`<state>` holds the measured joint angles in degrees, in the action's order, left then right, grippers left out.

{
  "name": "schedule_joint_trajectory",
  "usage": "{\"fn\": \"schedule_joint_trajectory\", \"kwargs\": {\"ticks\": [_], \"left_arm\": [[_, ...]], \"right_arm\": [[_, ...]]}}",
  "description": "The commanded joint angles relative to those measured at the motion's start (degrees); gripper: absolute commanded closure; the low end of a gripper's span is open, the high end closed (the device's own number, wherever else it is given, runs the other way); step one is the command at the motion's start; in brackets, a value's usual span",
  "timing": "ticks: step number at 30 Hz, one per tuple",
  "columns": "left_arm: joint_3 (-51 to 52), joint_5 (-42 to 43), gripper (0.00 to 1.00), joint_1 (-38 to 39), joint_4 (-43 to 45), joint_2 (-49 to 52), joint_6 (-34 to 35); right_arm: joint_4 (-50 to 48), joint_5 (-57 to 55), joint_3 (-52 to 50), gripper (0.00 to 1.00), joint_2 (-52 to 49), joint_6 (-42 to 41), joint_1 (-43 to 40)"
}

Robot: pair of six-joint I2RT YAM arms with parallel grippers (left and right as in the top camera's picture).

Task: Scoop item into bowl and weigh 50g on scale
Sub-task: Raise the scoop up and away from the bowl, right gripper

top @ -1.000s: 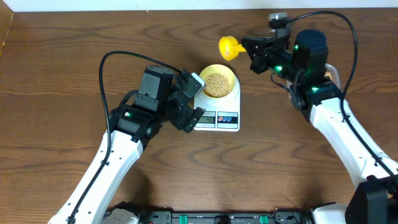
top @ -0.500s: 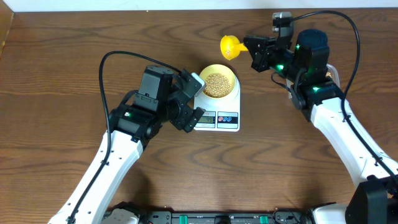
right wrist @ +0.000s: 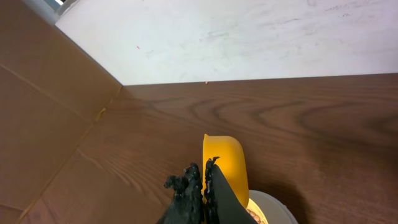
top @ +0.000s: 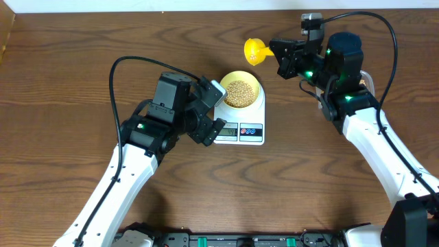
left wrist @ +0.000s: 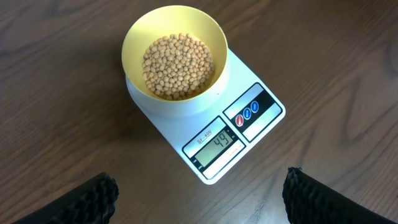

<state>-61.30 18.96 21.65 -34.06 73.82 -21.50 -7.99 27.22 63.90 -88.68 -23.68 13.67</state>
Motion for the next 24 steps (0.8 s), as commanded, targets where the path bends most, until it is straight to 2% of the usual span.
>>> {"fn": "schedule_joint_trajectory", "kwargs": {"ticks": [1, 24], "left_arm": [[0.4, 0.0, 0.13, 0.1, 0.0, -0.8, -1.0], [0.4, 0.0, 0.13, 0.1, 0.0, -0.8, -1.0]], "right_arm": [[-0.1, -0.3, 0.1, 0.99, -0.5, 0.6, -0.3], [0.0, -0.3, 0.1, 0.99, -0.5, 2.1, -0.3]]}}
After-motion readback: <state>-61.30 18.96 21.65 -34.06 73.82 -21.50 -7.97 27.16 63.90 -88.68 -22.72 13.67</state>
